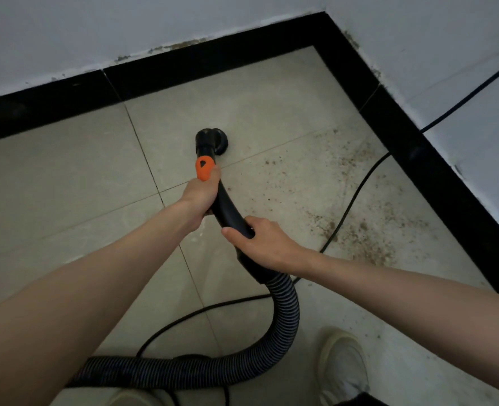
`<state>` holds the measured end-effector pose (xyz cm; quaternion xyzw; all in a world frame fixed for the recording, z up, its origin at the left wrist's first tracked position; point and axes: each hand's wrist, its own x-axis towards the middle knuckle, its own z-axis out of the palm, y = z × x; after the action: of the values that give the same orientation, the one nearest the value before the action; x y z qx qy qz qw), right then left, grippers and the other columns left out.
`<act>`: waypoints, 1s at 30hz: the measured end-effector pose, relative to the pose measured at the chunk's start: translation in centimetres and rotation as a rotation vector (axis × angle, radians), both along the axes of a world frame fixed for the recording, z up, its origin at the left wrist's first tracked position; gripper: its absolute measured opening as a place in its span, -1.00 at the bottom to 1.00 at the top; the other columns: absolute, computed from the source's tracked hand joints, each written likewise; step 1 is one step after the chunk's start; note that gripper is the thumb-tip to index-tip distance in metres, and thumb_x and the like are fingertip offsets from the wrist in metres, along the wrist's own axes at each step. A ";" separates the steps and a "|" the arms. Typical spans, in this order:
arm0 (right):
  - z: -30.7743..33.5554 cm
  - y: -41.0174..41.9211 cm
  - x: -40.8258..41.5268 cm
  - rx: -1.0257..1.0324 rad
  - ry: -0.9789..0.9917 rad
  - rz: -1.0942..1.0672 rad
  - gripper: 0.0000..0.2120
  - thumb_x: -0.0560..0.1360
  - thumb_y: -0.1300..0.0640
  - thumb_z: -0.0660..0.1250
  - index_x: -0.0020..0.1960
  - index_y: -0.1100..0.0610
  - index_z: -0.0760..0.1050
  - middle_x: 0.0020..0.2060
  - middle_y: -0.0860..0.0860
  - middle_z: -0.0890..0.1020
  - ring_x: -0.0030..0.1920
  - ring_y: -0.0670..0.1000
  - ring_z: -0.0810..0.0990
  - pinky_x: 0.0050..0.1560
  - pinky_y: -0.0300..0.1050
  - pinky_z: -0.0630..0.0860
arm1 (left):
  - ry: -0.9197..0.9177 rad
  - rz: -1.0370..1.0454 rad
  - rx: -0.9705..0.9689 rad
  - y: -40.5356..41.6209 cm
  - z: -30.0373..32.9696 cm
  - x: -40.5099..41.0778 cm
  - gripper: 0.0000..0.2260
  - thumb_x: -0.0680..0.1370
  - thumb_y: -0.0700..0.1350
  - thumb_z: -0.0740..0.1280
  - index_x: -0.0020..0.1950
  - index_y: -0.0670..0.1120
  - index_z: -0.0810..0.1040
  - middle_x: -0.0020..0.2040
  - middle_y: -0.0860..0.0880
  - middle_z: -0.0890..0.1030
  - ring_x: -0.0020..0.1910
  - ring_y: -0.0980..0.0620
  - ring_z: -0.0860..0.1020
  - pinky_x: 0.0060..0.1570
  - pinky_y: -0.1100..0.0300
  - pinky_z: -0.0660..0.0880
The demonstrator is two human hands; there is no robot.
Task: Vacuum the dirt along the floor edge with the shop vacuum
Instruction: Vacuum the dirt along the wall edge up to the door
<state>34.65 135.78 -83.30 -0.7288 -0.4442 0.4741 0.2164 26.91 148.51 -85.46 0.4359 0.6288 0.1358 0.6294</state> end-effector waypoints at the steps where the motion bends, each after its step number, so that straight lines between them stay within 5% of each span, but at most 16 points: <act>1: 0.3 -0.4 0.2 -0.007 -0.001 -0.012 -0.71 0.56 -0.16 0.25 -0.22 0.00 0.36 -0.35 -0.08 0.53 -0.34 -0.12 0.53 -0.35 -0.27 0.41 | -0.003 -0.019 -0.007 -0.3 0.4 0.3 -0.67 0.61 0.12 0.16 0.04 -0.16 0.35 -0.14 -0.06 0.49 -0.07 -0.04 0.51 -0.04 0.12 0.47; 10: 1.5 -0.3 -0.7 0.032 0.089 -0.021 -0.72 0.59 -0.14 0.20 -0.19 0.02 0.37 -0.30 -0.07 0.57 -0.26 -0.05 0.58 -0.28 -0.24 0.44 | 0.064 -0.155 0.041 0.1 3.7 -0.3 -0.68 0.62 0.09 0.16 0.08 -0.19 0.38 0.01 -0.14 0.50 -0.02 -0.08 0.50 -0.12 0.12 0.50; 18: 3.0 3.8 -0.8 0.159 0.091 0.090 -0.67 0.59 -0.15 0.19 -0.09 0.12 0.45 -0.27 -0.05 0.53 -0.23 -0.05 0.52 -0.32 -0.28 0.36 | -0.026 0.185 0.135 1.4 6.0 -1.2 -0.56 0.60 0.11 0.21 0.23 -0.25 0.37 0.02 -0.15 0.52 -0.01 -0.09 0.53 0.08 0.07 0.50; 30: 5.9 -0.3 4.1 0.118 0.268 0.111 -0.66 0.60 -0.15 0.18 0.02 0.14 0.46 -0.19 -0.01 0.57 -0.13 0.00 0.57 -0.19 -0.21 0.45 | -0.052 0.148 0.075 -4.0 11.0 1.8 -0.70 0.62 -0.03 0.21 0.14 -0.28 0.40 -0.07 -0.14 0.54 -0.15 -0.01 0.54 -0.19 0.21 0.52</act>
<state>38.75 135.45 -77.42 -0.6192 -0.4780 0.5516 0.2897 28.69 144.49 -74.41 0.4080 0.6372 0.2166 0.6169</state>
